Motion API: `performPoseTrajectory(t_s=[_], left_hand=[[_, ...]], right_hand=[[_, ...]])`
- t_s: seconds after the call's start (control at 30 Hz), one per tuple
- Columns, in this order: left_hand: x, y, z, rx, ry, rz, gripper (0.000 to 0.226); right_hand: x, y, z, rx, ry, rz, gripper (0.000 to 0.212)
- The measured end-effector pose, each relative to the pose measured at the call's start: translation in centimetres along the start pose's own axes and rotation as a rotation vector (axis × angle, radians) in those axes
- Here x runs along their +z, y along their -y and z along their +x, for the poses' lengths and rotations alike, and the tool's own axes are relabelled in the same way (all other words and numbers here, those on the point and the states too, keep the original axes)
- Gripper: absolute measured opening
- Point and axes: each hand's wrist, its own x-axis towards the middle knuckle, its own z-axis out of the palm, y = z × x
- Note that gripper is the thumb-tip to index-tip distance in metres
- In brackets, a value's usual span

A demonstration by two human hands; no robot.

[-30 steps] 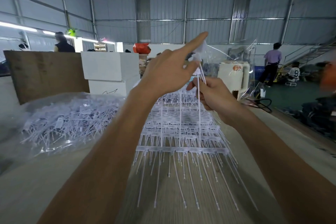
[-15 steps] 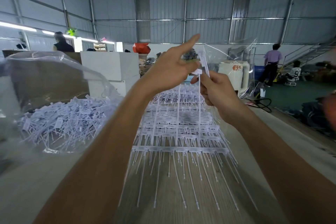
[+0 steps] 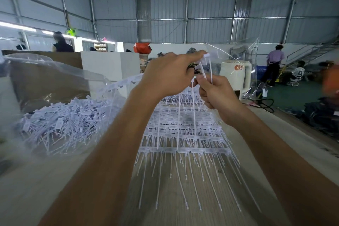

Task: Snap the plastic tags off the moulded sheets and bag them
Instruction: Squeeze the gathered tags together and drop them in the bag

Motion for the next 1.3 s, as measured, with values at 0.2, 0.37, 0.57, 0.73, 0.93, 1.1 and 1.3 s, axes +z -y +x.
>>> performPoseTrajectory(t_s=[0.2, 0.37, 0.57, 0.73, 0.93, 1.1, 1.3], left_hand=[[0.0, -0.2, 0.2, 0.019, -0.044, 0.034, 0.043], [-0.1, 0.9, 0.1, -0.064, -0.029, -0.223, 0.027], [0.4, 0.5, 0.2, -0.031, 0.028, -0.538, 0.01], [0.5, 1.2, 0.4, -0.105, -0.073, -0.471, 0.03], [0.5, 1.4, 0.5, -0.165, -0.033, -0.612, 0.049], [0.3, 1.5, 0.6, -0.344, 0.088, -0.788, 0.042], [0.2, 1.7, 0.3, -0.415, 0.18, -1.021, 0.045]], right_hand=[[0.1, -0.3, 0.2, 0.015, -0.042, 0.013, 0.028], [-0.7, 0.0, 0.5, 0.033, -0.007, 0.218, 0.028], [-0.7, 0.4, 0.2, -0.026, 0.221, 0.318, 0.026], [-1.6, 0.6, 0.6, -0.049, 0.16, 0.434, 0.016], [-1.3, 0.4, 0.3, -0.193, 0.07, 0.205, 0.01], [-1.4, 0.8, 0.3, -0.492, -0.093, -0.306, 0.012], [-1.4, 1.0, 0.4, -0.555, -0.11, -0.421, 0.012]])
